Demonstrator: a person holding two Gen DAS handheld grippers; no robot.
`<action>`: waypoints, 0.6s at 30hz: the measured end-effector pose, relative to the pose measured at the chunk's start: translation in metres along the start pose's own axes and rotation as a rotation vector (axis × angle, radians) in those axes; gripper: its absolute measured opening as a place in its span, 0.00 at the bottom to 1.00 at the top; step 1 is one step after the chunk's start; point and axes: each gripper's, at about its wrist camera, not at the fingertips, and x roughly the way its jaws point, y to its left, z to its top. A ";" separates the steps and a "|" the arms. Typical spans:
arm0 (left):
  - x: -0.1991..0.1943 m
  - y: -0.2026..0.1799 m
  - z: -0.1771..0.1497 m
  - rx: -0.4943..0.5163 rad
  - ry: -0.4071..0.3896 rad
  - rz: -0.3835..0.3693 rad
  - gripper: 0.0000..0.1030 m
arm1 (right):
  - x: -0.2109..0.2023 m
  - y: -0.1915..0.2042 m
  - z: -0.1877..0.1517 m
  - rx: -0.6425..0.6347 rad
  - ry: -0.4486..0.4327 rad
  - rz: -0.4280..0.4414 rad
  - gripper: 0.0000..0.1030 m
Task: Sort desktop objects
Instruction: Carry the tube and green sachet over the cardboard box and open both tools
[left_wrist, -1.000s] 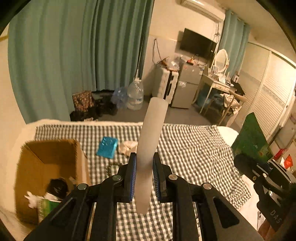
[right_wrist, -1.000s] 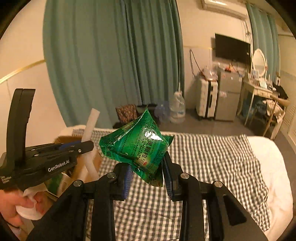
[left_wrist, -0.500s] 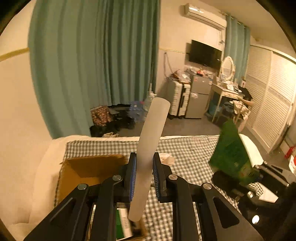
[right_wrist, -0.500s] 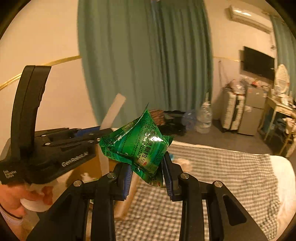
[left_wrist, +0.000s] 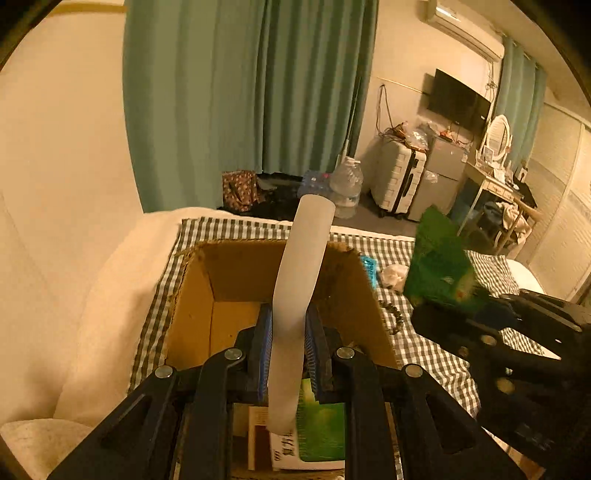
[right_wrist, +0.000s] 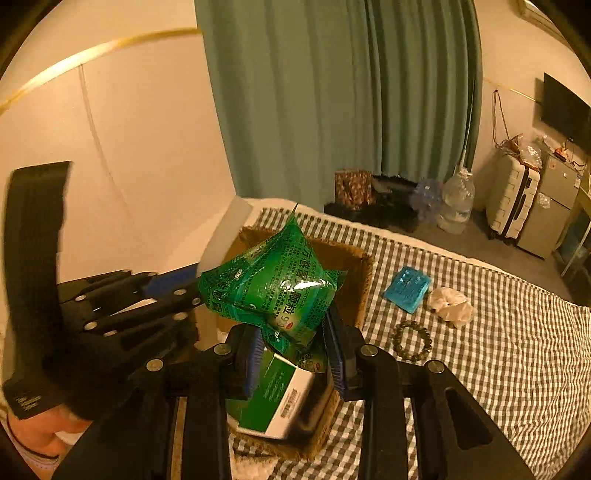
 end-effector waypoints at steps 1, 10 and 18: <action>0.002 0.003 -0.002 -0.002 0.002 -0.006 0.16 | 0.008 0.001 0.001 -0.006 0.011 -0.007 0.29; 0.008 0.019 -0.007 -0.028 0.011 0.026 0.44 | 0.044 -0.001 0.014 0.009 0.059 -0.013 0.58; -0.001 0.022 -0.014 -0.067 -0.019 0.072 0.97 | 0.013 -0.023 0.012 0.036 -0.043 -0.138 0.81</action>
